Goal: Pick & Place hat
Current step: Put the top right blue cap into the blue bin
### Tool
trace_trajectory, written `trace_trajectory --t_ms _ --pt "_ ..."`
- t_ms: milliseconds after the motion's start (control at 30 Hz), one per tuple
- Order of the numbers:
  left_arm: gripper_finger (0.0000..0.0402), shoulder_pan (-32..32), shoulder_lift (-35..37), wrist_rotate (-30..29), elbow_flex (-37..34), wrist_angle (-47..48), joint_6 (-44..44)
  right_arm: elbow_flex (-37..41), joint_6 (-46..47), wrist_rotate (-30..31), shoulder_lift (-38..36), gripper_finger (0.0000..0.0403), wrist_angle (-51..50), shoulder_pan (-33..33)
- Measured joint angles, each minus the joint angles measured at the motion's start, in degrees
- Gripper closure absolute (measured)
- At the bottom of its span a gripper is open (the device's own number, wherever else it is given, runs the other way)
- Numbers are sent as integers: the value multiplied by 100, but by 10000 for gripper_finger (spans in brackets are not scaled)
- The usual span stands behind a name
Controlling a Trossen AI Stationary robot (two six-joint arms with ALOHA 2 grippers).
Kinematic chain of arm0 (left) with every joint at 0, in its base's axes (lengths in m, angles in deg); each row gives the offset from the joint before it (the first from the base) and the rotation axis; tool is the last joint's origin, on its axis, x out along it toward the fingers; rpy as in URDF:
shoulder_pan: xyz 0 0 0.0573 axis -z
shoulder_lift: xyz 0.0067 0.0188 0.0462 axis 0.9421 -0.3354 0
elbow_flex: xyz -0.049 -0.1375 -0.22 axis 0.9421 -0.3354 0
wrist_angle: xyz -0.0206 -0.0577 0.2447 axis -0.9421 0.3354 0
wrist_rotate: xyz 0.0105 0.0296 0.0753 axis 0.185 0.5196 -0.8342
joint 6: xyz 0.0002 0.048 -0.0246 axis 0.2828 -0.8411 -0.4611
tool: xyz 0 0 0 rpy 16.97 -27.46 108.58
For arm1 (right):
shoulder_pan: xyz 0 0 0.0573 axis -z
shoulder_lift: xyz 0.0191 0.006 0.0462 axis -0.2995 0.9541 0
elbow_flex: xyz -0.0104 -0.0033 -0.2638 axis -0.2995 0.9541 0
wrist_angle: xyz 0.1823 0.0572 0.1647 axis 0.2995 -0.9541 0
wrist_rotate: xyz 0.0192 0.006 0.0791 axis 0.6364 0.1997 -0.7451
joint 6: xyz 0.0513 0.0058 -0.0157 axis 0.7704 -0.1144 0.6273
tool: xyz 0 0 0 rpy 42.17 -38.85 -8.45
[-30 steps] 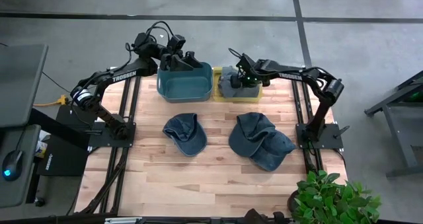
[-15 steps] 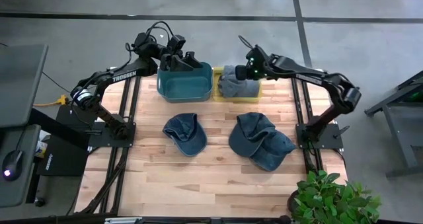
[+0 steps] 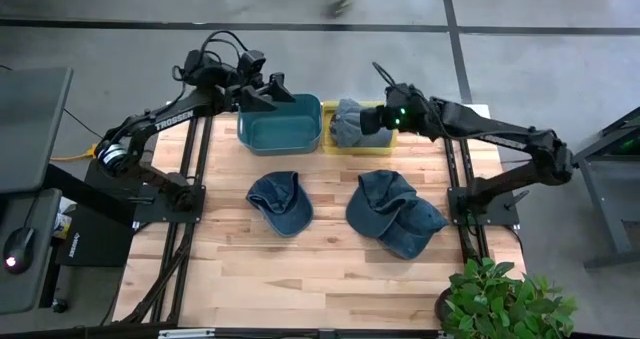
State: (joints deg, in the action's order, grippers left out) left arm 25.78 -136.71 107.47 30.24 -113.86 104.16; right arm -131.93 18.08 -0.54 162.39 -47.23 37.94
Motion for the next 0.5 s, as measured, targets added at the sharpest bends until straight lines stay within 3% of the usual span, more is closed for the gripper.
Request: trace_trajectory --t_ms 333,500 --pt "80 2 336 23 -20 22 3 0 -140 737 -97 403 9 -1456" --pt "80 2 600 -13 -458 24 4 0 -225 837 -89 403 5 -1905"
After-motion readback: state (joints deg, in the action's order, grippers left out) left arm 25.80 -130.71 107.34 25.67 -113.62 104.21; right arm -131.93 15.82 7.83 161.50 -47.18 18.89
